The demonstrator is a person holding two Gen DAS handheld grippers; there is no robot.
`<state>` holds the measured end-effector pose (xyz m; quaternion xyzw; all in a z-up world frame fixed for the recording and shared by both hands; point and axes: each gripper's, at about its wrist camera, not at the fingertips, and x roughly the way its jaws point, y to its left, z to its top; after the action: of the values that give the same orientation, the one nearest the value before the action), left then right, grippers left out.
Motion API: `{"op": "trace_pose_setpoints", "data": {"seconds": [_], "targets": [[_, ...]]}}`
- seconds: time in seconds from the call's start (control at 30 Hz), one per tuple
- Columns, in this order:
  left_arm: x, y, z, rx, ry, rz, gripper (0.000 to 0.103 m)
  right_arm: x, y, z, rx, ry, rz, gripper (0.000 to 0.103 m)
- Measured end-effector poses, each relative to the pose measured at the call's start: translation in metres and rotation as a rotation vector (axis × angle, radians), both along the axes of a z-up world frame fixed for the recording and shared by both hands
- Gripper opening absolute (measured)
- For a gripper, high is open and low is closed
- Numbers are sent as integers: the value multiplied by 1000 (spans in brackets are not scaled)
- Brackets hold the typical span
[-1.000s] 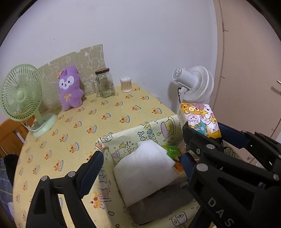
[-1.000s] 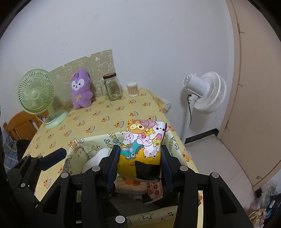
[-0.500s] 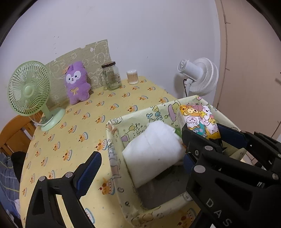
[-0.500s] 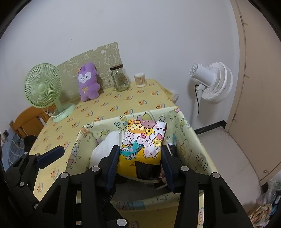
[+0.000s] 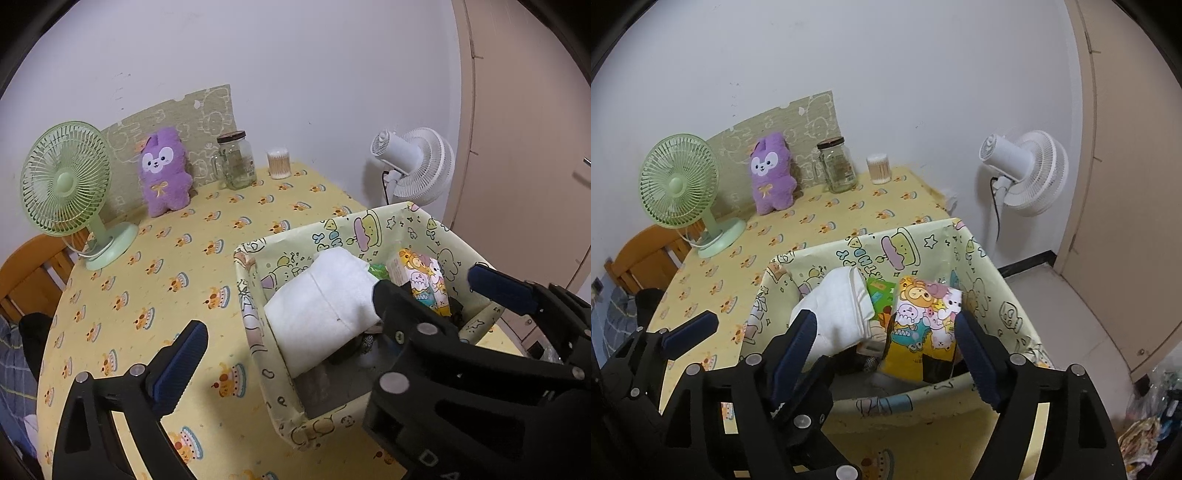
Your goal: Organize soft objects
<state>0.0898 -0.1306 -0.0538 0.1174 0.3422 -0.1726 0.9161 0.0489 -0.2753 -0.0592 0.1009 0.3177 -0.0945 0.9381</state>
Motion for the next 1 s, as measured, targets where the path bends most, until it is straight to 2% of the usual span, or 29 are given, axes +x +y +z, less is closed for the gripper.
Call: {"op": "trace_pose_setpoints", "data": {"seconds": [0.17,0.33,0.77,1.0], "targets": [[-5,1,8,-16,-16,-5,101,-7,1,9,-27,-5,-22,82],[-14,8,24,-41,-55,-6,103,-17,6,26,-57,-41,-53,95],[-43,54,60,-85,-142,79,103,-42,45,64,-102,-111,-7,103],[-61,86,78,-114,-193,136,103,-59,73,85,-142,-171,23,103]]}}
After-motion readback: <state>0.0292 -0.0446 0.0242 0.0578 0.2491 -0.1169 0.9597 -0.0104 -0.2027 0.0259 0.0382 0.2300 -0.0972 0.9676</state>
